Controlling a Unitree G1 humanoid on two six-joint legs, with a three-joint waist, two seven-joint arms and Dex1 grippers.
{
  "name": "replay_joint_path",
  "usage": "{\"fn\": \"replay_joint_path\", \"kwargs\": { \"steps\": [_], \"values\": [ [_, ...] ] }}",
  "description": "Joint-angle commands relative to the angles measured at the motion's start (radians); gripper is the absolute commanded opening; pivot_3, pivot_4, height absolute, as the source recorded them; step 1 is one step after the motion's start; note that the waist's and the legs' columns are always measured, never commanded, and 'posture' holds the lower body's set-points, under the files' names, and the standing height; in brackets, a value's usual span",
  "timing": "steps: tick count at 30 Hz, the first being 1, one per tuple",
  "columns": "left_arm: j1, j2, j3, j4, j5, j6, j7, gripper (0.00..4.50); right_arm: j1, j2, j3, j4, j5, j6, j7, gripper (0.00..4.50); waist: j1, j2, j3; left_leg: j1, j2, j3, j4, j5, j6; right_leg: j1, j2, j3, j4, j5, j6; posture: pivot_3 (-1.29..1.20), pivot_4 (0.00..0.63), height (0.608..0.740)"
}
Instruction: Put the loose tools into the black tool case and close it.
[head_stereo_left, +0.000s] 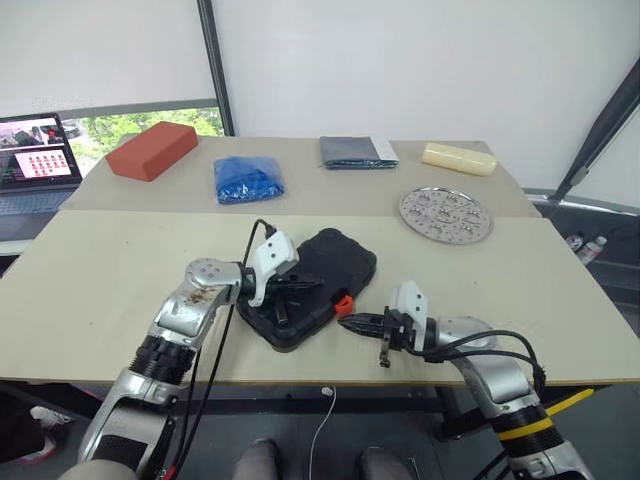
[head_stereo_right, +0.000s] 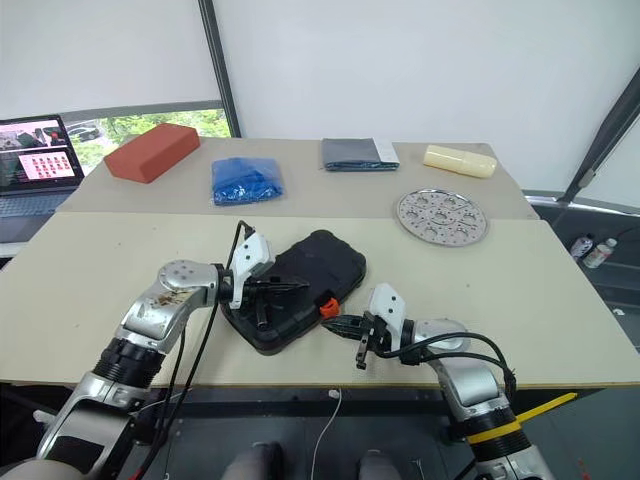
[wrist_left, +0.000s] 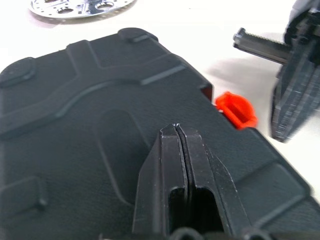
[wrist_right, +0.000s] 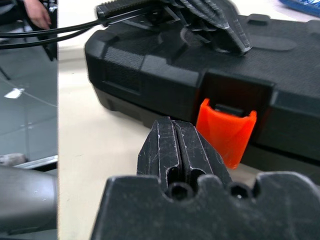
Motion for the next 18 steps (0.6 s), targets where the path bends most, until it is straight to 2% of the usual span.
{"fn": "replay_joint_path", "kwargs": {
  "steps": [1,11,18],
  "values": [
    [0.07,0.013,-0.07,0.031,0.037,0.063,-0.007,0.06,-0.035,0.022,0.008,0.019,-0.03,-0.006,-0.037,0.0,-0.001,0.0,-0.006,0.001,0.0,0.0,-0.001,0.0,0.0,0.001,0.0,0.0,0.0,-0.001,0.0,0.0,0.15,0.74],
    [0.066,0.02,-0.061,0.029,0.04,0.061,-0.004,0.06,-0.104,0.041,0.024,0.122,-0.09,-0.009,-0.066,0.0,-0.009,0.0,-0.009,0.003,0.0,-0.001,-0.001,0.0,0.0,0.003,0.0,0.0,0.0,-0.002,-0.002,0.0,0.15,0.74],
    [0.072,0.018,-0.063,0.024,0.04,0.062,0.006,0.06,-0.072,0.0,-0.003,0.048,-0.046,0.031,-0.025,0.0,-0.009,0.0,-0.009,0.003,0.0,-0.001,-0.001,0.0,0.0,0.003,0.0,0.0,0.0,-0.002,-0.002,0.0,0.15,0.74]
  ]
}}
